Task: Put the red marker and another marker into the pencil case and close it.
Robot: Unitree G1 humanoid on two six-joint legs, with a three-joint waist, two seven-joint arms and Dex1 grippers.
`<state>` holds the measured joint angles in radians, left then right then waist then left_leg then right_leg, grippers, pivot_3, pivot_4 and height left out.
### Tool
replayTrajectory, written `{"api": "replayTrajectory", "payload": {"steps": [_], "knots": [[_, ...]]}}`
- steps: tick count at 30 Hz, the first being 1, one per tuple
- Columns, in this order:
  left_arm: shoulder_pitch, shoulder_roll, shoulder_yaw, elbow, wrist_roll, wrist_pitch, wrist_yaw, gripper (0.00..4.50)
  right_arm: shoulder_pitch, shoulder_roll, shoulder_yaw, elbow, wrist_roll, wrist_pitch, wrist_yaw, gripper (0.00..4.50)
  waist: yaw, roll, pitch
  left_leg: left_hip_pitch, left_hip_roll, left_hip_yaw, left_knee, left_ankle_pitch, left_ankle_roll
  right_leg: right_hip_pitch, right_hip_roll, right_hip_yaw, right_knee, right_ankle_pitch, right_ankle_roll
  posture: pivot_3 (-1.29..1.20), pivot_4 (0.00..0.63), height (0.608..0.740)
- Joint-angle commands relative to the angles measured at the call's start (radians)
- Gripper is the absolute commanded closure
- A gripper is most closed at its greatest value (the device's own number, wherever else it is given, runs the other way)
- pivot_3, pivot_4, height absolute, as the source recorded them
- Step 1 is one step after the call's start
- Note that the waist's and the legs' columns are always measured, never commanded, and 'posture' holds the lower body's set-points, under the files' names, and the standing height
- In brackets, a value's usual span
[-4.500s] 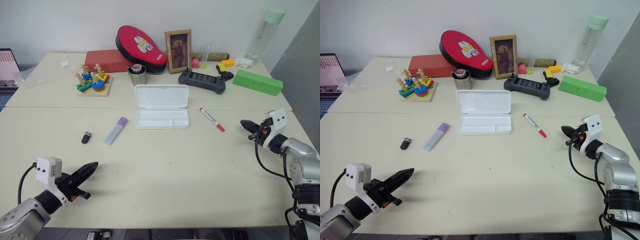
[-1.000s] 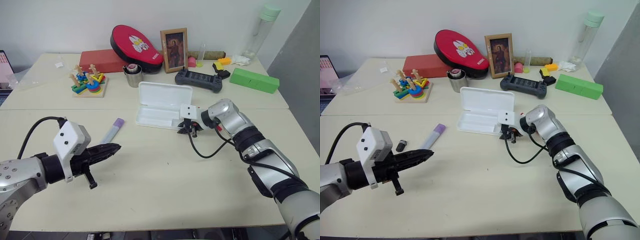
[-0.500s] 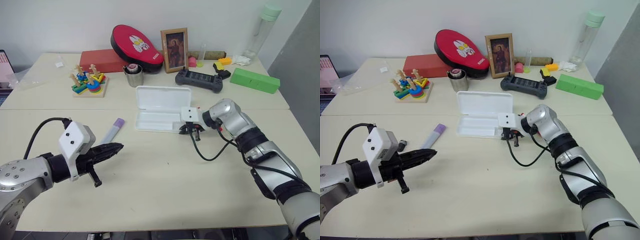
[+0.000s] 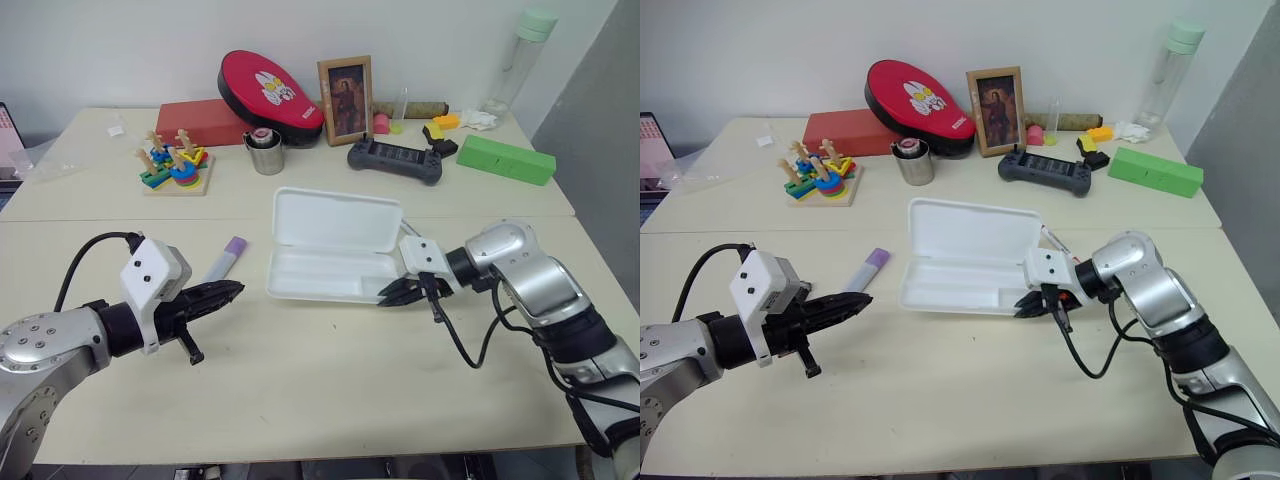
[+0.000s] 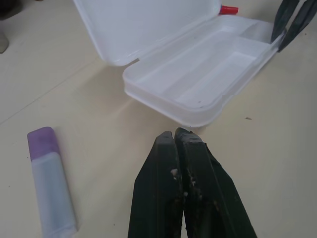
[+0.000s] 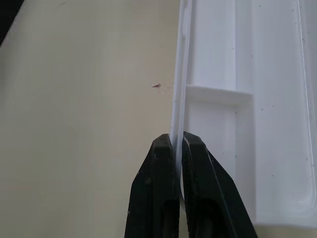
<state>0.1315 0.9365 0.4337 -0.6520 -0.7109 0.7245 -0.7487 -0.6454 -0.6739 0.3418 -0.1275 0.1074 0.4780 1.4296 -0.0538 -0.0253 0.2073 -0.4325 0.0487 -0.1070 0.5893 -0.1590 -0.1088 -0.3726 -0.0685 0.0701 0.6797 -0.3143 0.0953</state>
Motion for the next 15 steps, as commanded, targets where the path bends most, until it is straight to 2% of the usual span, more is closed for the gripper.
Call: {"api": "replayTrajectory", "payload": {"steps": [1,15], "knots": [[-0.012,-0.002,0.004,0.005,0.014,-0.025,-0.012,4.40,0.032,-0.032,-0.026,-0.113,0.046,0.045,-0.020,4.49,0.000,0.000,0.000,0.000,0.000,0.000,0.000,0.000,0.000,0.000,0.000,0.000,0.000,0.000,0.000,0.00,0.150,0.740],[-0.045,0.040,0.007,0.050,0.046,-0.023,-0.067,4.40,0.092,-0.050,0.066,-0.165,0.018,0.010,-0.090,4.49,0.000,0.000,0.000,0.000,0.000,0.000,0.000,0.000,0.000,0.000,0.000,0.000,0.000,0.000,0.000,0.00,0.150,0.740]]}}
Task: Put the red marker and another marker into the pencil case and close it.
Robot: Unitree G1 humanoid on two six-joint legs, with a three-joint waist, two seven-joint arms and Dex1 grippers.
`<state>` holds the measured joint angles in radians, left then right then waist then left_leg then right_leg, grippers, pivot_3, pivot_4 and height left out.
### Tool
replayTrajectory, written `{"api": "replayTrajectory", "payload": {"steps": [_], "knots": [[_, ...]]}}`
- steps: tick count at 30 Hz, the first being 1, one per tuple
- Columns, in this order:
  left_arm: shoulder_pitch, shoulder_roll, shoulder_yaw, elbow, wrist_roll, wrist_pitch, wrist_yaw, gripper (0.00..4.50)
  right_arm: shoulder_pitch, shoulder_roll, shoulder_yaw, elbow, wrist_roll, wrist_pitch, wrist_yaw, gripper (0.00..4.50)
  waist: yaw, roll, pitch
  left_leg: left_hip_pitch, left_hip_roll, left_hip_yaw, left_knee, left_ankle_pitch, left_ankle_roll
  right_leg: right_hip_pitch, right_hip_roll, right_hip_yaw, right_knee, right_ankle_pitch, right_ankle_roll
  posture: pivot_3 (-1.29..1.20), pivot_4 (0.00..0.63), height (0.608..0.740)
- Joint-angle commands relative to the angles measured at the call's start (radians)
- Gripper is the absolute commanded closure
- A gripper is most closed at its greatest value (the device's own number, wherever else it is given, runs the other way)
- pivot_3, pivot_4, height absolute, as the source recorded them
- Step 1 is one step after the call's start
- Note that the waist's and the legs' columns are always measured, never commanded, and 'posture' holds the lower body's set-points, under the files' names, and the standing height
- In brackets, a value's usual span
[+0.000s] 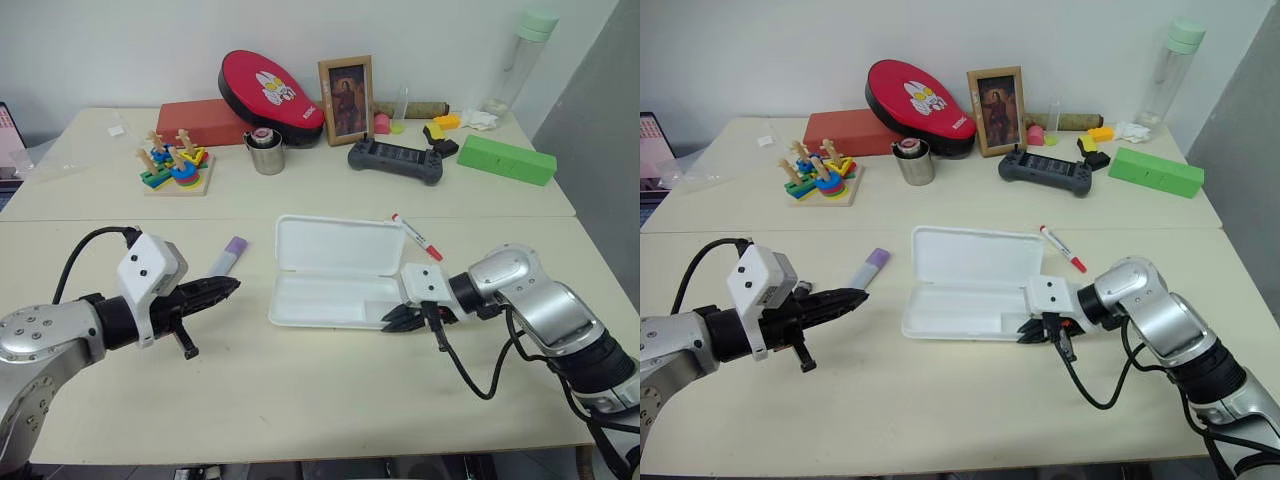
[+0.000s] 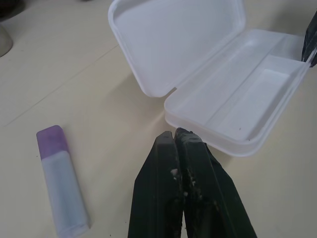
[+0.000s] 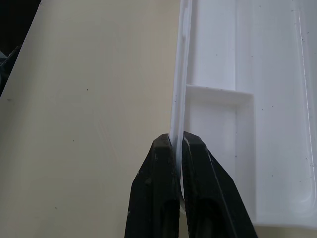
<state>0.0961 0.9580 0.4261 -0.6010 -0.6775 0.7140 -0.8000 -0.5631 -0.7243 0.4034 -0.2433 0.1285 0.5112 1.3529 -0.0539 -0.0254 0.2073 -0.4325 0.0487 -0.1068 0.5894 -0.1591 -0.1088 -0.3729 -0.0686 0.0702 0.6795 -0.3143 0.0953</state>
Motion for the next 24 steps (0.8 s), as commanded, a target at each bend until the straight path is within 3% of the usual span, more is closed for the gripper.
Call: {"api": "replayTrajectory", "payload": {"steps": [1,8,10,12,18,24], "knots": [[-0.009,0.022,0.018,0.000,0.012,-0.011,-0.020,4.40,0.015,0.000,0.011,-0.052,-0.003,-0.023,-0.017,4.49,0.000,0.000,0.000,0.000,0.000,0.000,0.000,0.000,0.000,0.000,0.000,0.000,0.000,0.000,0.000,0.00,0.150,0.740],[-0.009,0.033,0.035,0.010,0.020,-0.009,-0.041,4.40,0.027,0.000,0.026,-0.069,0.004,-0.016,-0.031,4.49,0.000,0.000,0.000,0.000,0.000,0.000,0.000,0.000,0.000,0.000,0.000,0.000,0.000,0.000,0.000,0.00,0.150,0.740],[-0.013,0.033,0.033,0.015,0.024,-0.010,-0.044,4.40,0.029,0.000,0.028,-0.069,0.005,-0.020,-0.030,3.96,0.000,0.000,0.000,0.000,0.000,0.000,0.000,0.000,0.000,0.000,0.000,0.000,0.000,0.000,0.000,0.00,0.150,0.740],[-0.015,0.031,0.031,0.016,0.026,-0.012,-0.045,4.40,0.033,-0.005,0.030,-0.069,0.002,-0.028,-0.028,3.71,0.000,0.000,0.000,0.000,0.000,0.000,0.000,0.000,0.000,0.000,0.000,0.000,0.000,0.000,0.000,0.00,0.150,0.740],[-0.015,0.027,0.026,0.023,0.035,-0.017,-0.046,4.40,0.038,-0.008,0.019,-0.072,0.010,-0.032,-0.027,2.03,0.000,0.000,0.000,0.000,0.000,0.000,0.000,0.000,0.000,0.000,0.000,0.000,0.000,0.000,0.000,0.00,0.150,0.740],[-0.002,0.028,0.047,0.010,0.007,-0.001,-0.070,4.40,0.020,-0.015,-0.011,-0.073,0.032,-0.022,-0.033,0.66,0.000,0.000,0.000,0.000,0.000,0.000,0.000,0.000,0.000,0.000,0.000,0.000,0.000,0.000,0.000,0.00,0.150,0.740]]}}
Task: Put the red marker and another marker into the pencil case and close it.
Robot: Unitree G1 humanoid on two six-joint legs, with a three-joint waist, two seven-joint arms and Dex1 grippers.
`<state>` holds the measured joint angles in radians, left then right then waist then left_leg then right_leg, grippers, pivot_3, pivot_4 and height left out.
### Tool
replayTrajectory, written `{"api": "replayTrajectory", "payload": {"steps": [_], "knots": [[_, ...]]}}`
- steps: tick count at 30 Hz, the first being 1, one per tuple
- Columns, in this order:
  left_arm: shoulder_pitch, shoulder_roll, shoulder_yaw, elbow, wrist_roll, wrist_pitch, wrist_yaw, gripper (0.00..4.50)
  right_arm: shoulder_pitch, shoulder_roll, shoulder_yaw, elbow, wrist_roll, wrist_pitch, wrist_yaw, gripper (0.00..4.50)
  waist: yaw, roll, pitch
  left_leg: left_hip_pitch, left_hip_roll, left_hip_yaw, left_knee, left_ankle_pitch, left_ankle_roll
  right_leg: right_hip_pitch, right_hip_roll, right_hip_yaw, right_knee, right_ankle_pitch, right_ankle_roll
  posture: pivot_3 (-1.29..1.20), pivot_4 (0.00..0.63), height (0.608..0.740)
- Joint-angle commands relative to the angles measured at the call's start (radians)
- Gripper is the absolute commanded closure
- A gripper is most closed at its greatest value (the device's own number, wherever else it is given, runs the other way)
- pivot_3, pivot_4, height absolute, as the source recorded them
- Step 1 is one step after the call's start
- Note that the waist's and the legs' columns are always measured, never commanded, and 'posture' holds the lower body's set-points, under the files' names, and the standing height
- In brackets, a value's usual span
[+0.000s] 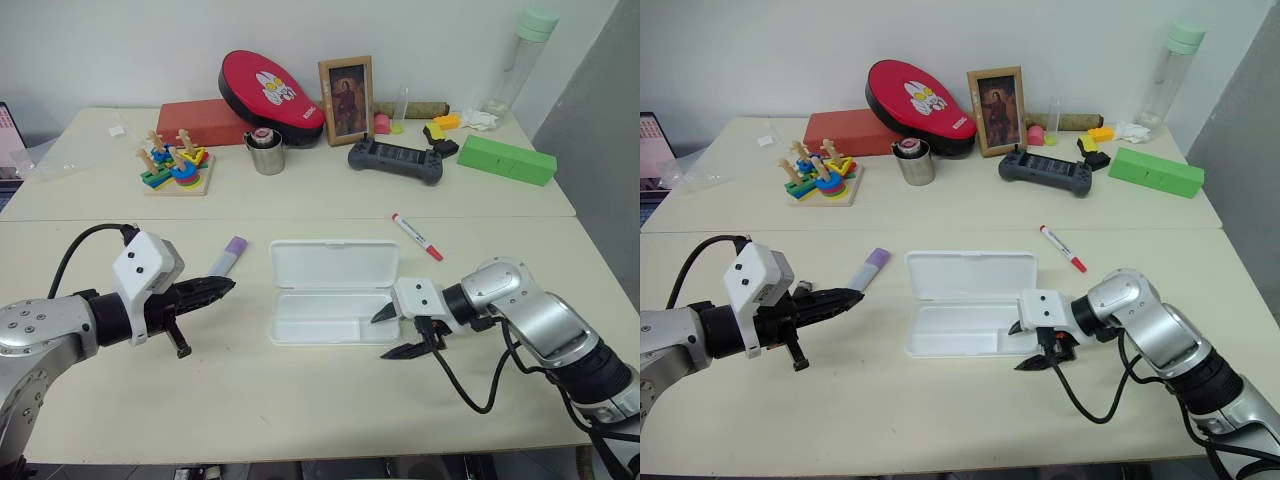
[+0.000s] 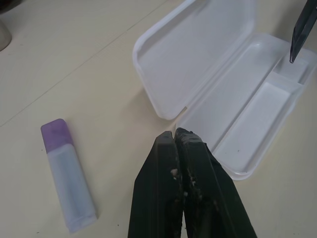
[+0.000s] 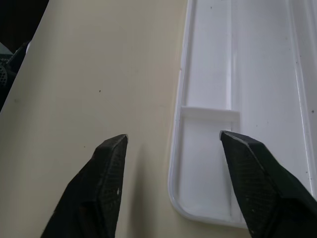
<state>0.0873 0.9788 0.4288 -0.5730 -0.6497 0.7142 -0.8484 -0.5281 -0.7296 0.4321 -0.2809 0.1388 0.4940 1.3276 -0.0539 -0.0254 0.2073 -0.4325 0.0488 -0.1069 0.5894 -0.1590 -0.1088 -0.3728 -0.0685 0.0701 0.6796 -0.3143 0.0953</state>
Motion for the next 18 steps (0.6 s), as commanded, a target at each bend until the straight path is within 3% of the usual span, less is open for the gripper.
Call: {"api": "replayTrajectory", "payload": {"steps": [1,3,9,18], "knots": [[0.011,0.009,0.050,-0.028,-0.033,0.006,-0.029,4.40,-0.021,-0.009,-0.044,-0.035,0.020,-0.007,-0.014,0.42,0.000,0.000,0.000,0.000,0.000,0.000,0.000,0.000,0.000,0.000,0.000,0.000,0.000,0.000,0.000,0.00,0.150,0.740],[0.016,0.014,0.073,-0.058,-0.075,0.028,-0.045,4.40,-0.039,-0.008,-0.059,-0.044,0.032,0.004,-0.012,0.05,0.000,0.000,0.000,0.000,0.000,0.000,0.000,0.000,0.000,0.000,0.000,0.000,0.000,0.000,0.000,0.00,0.150,0.740],[-0.084,0.046,0.116,-0.110,-0.230,0.100,-0.031,4.40,-0.108,-0.018,-0.141,-0.050,0.120,0.061,-0.002,0.05,0.000,0.000,0.000,0.000,0.000,0.000,0.000,0.000,0.000,0.000,0.000,0.000,0.000,0.000,0.000,0.00,0.150,0.740],[-0.337,0.047,-0.022,-0.121,-0.290,0.110,0.079,4.40,-0.192,-0.048,-0.228,0.108,0.106,0.044,-0.064,0.05,0.004,0.000,0.000,0.000,0.000,0.000,0.002,0.000,0.000,0.001,0.000,0.000,0.000,0.000,0.001,0.00,0.150,0.740]]}}
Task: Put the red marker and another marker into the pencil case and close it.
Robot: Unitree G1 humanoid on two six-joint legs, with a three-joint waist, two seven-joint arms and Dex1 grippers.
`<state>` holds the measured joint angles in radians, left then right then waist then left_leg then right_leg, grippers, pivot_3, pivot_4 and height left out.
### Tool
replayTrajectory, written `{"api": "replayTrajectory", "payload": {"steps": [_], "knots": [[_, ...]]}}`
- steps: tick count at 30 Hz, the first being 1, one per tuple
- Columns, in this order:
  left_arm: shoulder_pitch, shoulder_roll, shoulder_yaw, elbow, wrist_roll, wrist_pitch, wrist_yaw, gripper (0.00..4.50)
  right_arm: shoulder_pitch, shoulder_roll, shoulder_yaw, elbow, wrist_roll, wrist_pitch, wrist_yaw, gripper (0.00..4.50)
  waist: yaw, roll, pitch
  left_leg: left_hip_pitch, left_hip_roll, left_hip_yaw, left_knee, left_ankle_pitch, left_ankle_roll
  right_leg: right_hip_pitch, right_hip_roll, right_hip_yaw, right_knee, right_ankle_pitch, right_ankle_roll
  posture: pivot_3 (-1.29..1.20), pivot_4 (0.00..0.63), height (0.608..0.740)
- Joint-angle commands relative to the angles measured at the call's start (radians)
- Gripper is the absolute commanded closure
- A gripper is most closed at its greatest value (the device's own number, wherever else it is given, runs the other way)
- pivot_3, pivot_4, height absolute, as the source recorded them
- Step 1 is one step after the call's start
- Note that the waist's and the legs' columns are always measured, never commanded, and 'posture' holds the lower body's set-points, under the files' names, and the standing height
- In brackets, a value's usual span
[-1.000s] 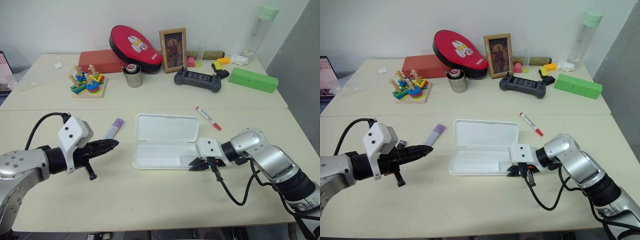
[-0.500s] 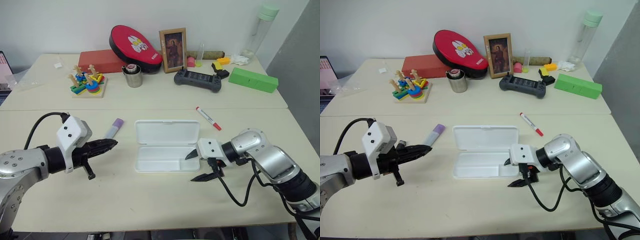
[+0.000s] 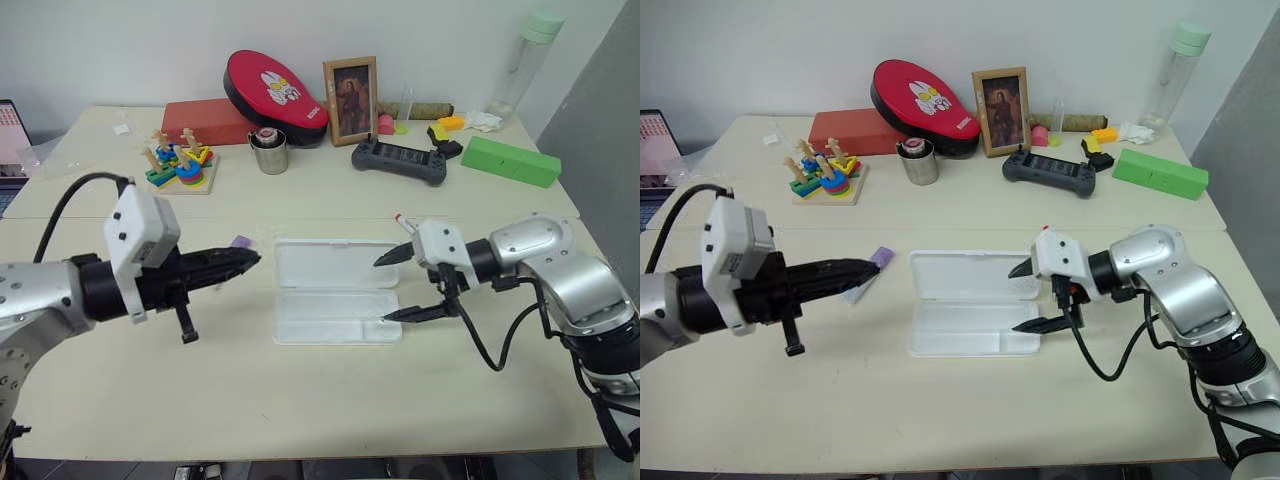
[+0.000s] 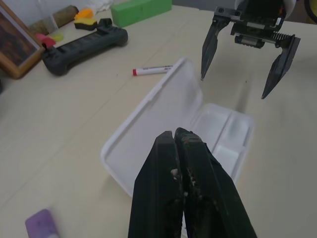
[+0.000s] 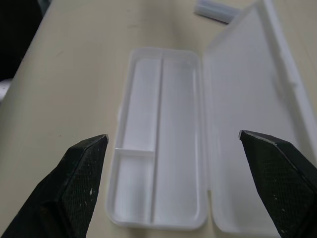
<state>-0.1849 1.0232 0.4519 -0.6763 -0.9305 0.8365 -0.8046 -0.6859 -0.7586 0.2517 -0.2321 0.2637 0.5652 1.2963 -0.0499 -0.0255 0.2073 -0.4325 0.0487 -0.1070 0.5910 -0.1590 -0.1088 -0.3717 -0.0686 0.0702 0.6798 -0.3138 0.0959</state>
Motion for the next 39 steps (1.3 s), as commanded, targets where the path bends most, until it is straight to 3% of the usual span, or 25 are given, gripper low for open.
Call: {"api": "replayTrajectory", "payload": {"steps": [1,8,16,26,39], "knots": [[-0.102,-0.003,-0.076,-0.013,-0.003,-0.015,0.046,4.40,-0.043,-0.025,-0.052,0.103,-0.040,-0.047,-0.052,0.05,-0.001,0.000,0.000,0.000,0.000,0.000,0.000,0.000,0.000,0.000,0.000,0.000,0.000,0.000,0.000,0.00,0.150,0.740],[-0.311,-0.056,-0.286,0.059,0.100,-0.044,0.074,4.40,-0.124,-0.002,-0.092,0.328,-0.103,-0.144,-0.154,0.05,-0.002,0.000,0.000,0.000,0.000,0.000,0.000,0.000,0.000,-0.001,0.000,0.000,0.000,0.000,0.000,0.00,0.150,0.740],[-0.527,-0.156,-0.489,0.207,0.278,-0.098,0.058,4.40,-0.203,0.068,-0.092,0.585,-0.178,-0.091,-0.320,0.05,-0.006,0.000,0.000,-0.001,0.000,0.000,0.000,0.000,0.000,0.000,0.000,0.000,0.000,0.000,0.000,0.00,0.150,0.740],[-0.586,-0.204,-0.511,0.256,0.320,-0.096,0.008,4.40,-0.253,0.194,-0.105,0.764,-0.188,-0.051,-0.402,0.05,-0.010,0.000,0.000,-0.001,0.000,0.000,-0.001,0.000,0.000,-0.001,0.000,0.000,0.000,0.000,0.000,0.00,0.150,0.740],[-0.542,-0.155,-0.543,0.227,0.340,-0.025,-0.069,4.40,-0.297,0.259,-0.100,0.958,-0.227,-0.141,-0.459,0.05,-0.010,0.000,0.000,-0.001,0.000,0.000,-0.001,0.000,0.000,-0.001,0.000,0.000,0.001,0.000,0.000,0.00,0.150,0.740]]}}
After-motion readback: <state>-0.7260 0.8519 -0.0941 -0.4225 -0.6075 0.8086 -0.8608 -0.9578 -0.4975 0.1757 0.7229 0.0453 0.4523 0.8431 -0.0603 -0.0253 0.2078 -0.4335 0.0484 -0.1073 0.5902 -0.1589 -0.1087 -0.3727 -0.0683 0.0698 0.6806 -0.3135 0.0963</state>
